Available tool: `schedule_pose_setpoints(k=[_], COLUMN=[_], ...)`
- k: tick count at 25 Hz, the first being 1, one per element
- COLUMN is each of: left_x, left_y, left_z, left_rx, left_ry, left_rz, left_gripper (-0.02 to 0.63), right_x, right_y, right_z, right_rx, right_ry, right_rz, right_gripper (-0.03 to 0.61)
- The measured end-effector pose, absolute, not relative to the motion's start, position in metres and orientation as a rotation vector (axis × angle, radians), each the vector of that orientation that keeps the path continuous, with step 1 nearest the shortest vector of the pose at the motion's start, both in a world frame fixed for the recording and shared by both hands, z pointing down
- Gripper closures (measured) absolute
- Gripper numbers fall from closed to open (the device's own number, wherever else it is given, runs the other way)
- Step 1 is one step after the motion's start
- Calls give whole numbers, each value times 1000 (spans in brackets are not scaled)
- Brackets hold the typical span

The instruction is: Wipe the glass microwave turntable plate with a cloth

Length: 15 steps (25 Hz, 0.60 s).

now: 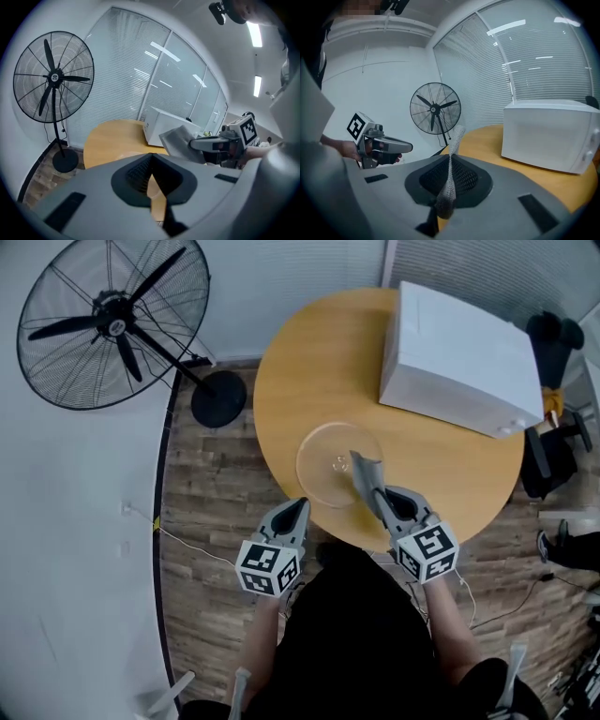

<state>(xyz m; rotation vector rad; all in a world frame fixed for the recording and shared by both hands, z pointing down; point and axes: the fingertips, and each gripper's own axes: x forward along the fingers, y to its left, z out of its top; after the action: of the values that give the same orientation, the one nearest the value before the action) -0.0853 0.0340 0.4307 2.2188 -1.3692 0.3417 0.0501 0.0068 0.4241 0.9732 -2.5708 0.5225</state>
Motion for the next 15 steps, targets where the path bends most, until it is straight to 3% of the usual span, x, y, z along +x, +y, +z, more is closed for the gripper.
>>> schedule_pose_setpoints(k=[15], left_x=[-107], left_y=[2], left_z=[534], left_rx=[1917], left_ry=[-1451], left_rz=[480], left_gripper=[603], right_x=[52], right_y=[-51], right_z=[494], right_rx=[870], right_ry=[-2419], right_rz=[386], right_gripper=[558])
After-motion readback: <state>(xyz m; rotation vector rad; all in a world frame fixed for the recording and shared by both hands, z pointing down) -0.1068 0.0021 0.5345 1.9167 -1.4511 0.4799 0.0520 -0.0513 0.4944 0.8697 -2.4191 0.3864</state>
